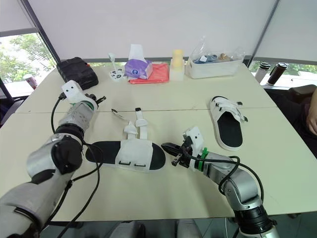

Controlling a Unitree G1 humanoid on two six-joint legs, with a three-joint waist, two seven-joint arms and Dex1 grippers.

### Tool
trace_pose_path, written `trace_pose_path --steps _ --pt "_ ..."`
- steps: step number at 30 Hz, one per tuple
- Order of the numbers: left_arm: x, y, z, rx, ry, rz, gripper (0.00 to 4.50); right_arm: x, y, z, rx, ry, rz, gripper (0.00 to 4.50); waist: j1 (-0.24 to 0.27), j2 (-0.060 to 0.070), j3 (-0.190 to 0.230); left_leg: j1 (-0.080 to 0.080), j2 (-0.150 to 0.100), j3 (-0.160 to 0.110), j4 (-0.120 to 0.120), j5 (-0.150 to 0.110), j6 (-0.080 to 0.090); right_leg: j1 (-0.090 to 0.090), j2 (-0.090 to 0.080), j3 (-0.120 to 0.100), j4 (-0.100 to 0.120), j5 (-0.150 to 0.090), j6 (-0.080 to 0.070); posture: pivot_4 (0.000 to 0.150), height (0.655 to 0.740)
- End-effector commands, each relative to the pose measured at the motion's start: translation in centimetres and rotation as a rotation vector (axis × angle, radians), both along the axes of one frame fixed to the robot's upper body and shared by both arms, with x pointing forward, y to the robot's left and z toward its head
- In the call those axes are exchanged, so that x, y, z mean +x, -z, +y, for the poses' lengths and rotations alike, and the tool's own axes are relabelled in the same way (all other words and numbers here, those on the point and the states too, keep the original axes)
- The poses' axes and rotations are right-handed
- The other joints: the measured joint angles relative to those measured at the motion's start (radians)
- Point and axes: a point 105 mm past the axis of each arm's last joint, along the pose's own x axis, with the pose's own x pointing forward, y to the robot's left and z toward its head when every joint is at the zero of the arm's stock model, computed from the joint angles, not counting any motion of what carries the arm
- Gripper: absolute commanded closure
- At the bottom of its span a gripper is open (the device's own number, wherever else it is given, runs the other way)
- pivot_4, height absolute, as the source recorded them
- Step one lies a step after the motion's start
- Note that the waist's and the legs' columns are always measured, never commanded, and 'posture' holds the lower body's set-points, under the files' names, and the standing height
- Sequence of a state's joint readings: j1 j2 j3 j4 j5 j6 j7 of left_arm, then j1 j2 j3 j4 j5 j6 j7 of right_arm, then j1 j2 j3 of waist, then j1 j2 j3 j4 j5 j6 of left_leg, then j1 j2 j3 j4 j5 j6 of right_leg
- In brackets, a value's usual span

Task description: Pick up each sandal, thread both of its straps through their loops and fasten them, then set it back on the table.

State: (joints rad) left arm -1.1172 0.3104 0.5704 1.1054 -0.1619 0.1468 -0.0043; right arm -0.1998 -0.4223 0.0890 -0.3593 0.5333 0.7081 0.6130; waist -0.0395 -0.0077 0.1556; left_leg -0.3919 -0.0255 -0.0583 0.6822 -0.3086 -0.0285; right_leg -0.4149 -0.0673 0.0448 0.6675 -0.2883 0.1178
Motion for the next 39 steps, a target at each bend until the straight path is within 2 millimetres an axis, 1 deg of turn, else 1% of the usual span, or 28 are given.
trace_pose_path --steps 1,3,5,6,9,11,14,17,20,22,25,27,31,33,35,36,37,38,39 --pt "-0.2 -5.7 -0.6 0.148 0.062 -0.193 4.5 0.1 -1.1 0.1 0.018 -0.002 -0.051 4.41 0.001 0.0 0.0 0.0 0.0 0.0 0.0 0.0 0.0 0.0 0.0 0.0 0.0 0.0 0.0 0.15 0.74" --pt "-0.9 -7.2 -1.8 0.252 0.159 -0.27 4.5 0.1 -1.1 0.1 0.01 0.001 -0.058 4.41 0.001 0.0 0.0 0.0 0.0 0.0 0.0 0.0 0.0 0.0 0.0 0.0 0.0 0.0 0.0 0.15 0.74" --pt "-2.0 -7.6 -3.0 0.334 0.274 -0.309 4.5 0.0 -1.2 -0.1 0.005 0.003 -0.064 4.41 0.001 0.0 0.0 0.0 0.0 0.0 0.0 0.001 -0.001 0.0 0.0 0.0 0.0 0.0 0.0 0.15 0.74" --pt "-2.9 -7.4 -3.6 0.363 0.35 -0.324 4.5 -0.1 -1.3 -0.3 0.002 0.004 -0.069 4.41 -0.001 0.0 0.0 0.0 0.0 0.0 0.0 0.001 -0.002 0.0 0.0 0.0 0.0 0.0 0.0 0.15 0.74" --pt "-6.2 -5.5 -4.3 0.413 0.565 -0.295 4.5 -0.8 -1.5 -0.8 -0.031 -0.018 -0.089 4.41 -0.006 0.001 0.0 0.001 0.002 0.001 -0.001 0.001 -0.001 0.0 0.0 0.002 0.0 0.0 0.0 0.15 0.74" --pt "-8.5 -4.0 -3.8 0.442 0.678 -0.248 4.5 -1.5 -1.5 -0.9 -0.074 -0.062 -0.109 4.41 -0.011 0.001 0.0 0.001 0.003 0.001 -0.002 0.0 -0.001 0.0 0.001 0.002 -0.001 0.0 -0.001 0.15 0.74" --pt "-11.5 -3.0 -3.0 0.461 0.797 -0.183 4.5 -2.5 -1.2 -0.4 -0.127 -0.15 -0.132 4.41 -0.004 0.0 0.0 0.001 0.005 0.0 -0.002 0.0 -0.001 -0.001 0.002 0.003 -0.001 0.001 -0.002 0.15 0.74" --pt "-13.4 -2.0 -2.3 0.458 0.874 -0.12 4.5 -2.7 -0.4 0.5 -0.156 -0.217 -0.139 4.41 0.007 0.0 0.0 0.002 0.005 -0.002 -0.001 0.0 -0.001 0.003 0.001 -0.001 -0.002 0.001 -0.002 0.15 0.74" --pt "-15.1 -0.3 -1.5 0.484 0.945 -0.035 4.5 -2.1 0.6 1.7 -0.157 -0.265 -0.131 4.41 0.003 0.0 0.0 0.007 0.005 -0.002 -0.001 0.0 -0.001 0.008 0.001 -0.001 -0.004 0.001 -0.002 0.15 0.74" --pt "-15.4 0.4 -1.1 0.51 0.967 -0.002 4.5 -2.0 1.4 2.3 -0.174 -0.293 -0.122 4.41 0.005 0.0 0.0 0.007 0.005 -0.002 -0.001 0.0 -0.001 0.008 0.001 -0.001 -0.004 0.001 -0.002 0.15 0.74" --pt "-15.2 0.9 -1.2 0.484 1.006 0.018 4.5 -2.0 2.5 2.6 -0.199 -0.32 -0.103 4.41 0.015 0.0 0.0 0.007 0.005 -0.002 -0.002 0.0 -0.001 0.008 0.001 -0.001 -0.004 0.001 -0.002 0.15 0.74" --pt "-14.5 1.2 -1.4 0.457 1.029 0.021 4.5 -1.9 3.2 2.6 -0.209 -0.329 -0.091 4.41 0.023 0.0 0.0 0.007 0.004 -0.002 -0.001 0.0 -0.001 0.008 0.001 -0.001 -0.004 0.001 -0.002 0.15 0.74" --pt "-12.8 1.4 -2.0 0.403 1.062 0.016 4.5 -1.7 4.7 2.9 -0.229 -0.333 -0.078 4.41 0.023 0.0 0.0 0.007 0.004 -0.002 -0.001 0.0 -0.001 0.008 0.001 -0.001 -0.004 0.001 -0.002 0.15 0.74" --pt "-12.1 1.6 -2.6 0.356 1.093 0.022 4.5 -1.6 5.1 3.0 -0.229 -0.326 -0.074 4.41 0.022 -0.001 0.0 0.007 0.003 -0.001 -0.001 0.0 -0.001 0.008 0.001 -0.001 -0.004 0.001 -0.002 0.15 0.74" --pt "-11.8 2.0 -3.2 0.29 1.145 0.049 4.5 -1.4 5.3 3.2 -0.231 -0.321 -0.08 4.41 0.013 -0.001 0.0 0.007 0.003 -0.001 -0.001 0.0 -0.001 0.008 0.003 -0.001 -0.004 0.001 -0.003 0.15 0.74" --pt "-11.8 2.3 -3.6 0.266 1.178 0.07 3.96 -1.4 5.3 3.3 -0.23 -0.319 -0.085 4.5 0.007 -0.001 0.0 0.008 0.003 -0.001 -0.001 0.0 -0.001 0.008 0.003 -0.001 -0.004 0.001 -0.003 0.15 0.74" --pt "-11.7 2.4 -3.9 0.248 1.194 0.078 3.66 -1.4 5.3 3.4 -0.23 -0.318 -0.088 4.5 0.0 -0.001 0.0 0.008 0.003 -0.001 -0.002 0.0 -0.001 0.008 0.004 -0.001 -0.003 0.001 -0.003 0.15 0.74" --pt "-11.6 2.4 -4.1 0.228 1.212 0.087 3.12 -1.4 5.3 3.5 -0.23 -0.318 -0.092 4.5 -0.004 -0.001 0.0 0.008 0.003 -0.001 -0.002 0.0 -0.001 0.008 0.004 -0.001 -0.003 0.001 -0.003 0.15 0.74" --pt "-11.4 2.2 -4.2 0.219 1.217 0.084 2.72 -1.4 5.3 3.5 -0.231 -0.318 -0.094 4.5 -0.006 -0.001 0.0 0.008 0.003 -0.001 -0.002 0.0 -0.001 0.008 0.004 -0.001 -0.003 0.001 -0.003 0.15 0.74"
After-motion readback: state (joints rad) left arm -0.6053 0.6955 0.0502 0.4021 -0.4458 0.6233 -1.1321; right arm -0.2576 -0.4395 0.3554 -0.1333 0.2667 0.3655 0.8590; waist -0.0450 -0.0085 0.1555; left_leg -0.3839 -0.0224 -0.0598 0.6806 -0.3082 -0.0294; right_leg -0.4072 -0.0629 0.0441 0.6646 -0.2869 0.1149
